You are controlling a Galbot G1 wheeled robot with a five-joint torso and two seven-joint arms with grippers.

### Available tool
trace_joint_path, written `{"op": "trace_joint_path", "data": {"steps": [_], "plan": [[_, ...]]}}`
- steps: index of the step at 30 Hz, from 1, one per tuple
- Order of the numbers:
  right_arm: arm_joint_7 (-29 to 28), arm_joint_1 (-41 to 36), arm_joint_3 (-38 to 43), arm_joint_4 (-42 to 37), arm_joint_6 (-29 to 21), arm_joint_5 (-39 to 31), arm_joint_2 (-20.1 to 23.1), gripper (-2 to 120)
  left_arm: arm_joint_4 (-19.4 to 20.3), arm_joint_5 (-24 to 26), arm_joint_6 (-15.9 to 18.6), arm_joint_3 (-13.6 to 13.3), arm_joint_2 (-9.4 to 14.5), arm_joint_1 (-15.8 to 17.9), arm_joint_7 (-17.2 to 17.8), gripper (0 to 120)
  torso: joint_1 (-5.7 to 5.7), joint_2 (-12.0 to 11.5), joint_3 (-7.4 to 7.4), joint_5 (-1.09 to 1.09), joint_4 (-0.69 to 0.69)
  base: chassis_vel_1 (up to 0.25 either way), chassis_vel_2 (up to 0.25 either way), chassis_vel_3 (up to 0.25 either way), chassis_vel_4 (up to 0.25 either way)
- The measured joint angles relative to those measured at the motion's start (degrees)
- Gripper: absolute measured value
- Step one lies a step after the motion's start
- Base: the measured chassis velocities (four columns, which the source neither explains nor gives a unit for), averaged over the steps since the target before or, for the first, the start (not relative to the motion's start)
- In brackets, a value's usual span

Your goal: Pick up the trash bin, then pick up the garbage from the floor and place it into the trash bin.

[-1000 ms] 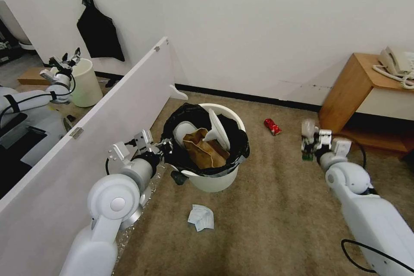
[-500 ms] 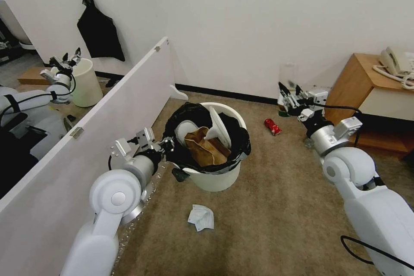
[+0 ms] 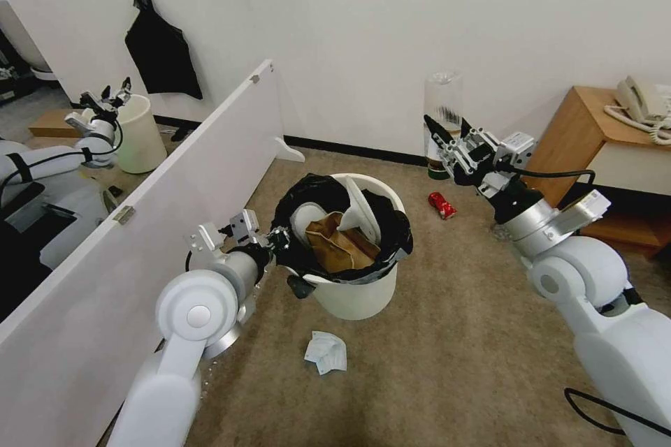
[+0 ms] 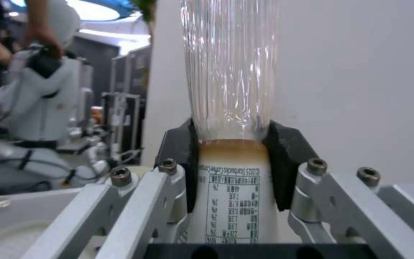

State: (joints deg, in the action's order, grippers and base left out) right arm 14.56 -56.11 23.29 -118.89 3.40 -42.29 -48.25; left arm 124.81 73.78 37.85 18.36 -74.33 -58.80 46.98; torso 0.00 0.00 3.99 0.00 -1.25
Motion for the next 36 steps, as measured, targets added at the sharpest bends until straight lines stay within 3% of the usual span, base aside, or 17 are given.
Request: {"op": "trace_joint_path", "data": {"steps": [14, 24, 36], "plan": [[1.02, 0.11, -5.58, -0.32, -0.77, -0.22, 3.97, 27, -0.59, 1.07, 0.13, -1.42, -0.89, 0.60, 0.88, 5, 0.00, 0.00, 0.00, 0.00, 0.01, 0.000, 0.000, 0.000, 0.000], [1.17, 0.44, -9.07, 3.08, -0.76, 0.56, 4.51, 27, -1.59, 0.85, 0.13, -3.61, -1.46, 1.78, 1.01, 5, 0.00, 0.00, 0.01, 0.00, 0.00, 0.000, 0.000, 0.000, 0.000], [0.98, 2.01, -14.36, 8.24, -0.76, 1.57, 3.99, 27, -1.83, 0.39, 0.14, -3.82, -1.28, 1.43, 0.70, 5, 0.00, 0.00, 0.01, 0.00, 0.00, 0.000, 0.000, 0.000, 0.000]]}}
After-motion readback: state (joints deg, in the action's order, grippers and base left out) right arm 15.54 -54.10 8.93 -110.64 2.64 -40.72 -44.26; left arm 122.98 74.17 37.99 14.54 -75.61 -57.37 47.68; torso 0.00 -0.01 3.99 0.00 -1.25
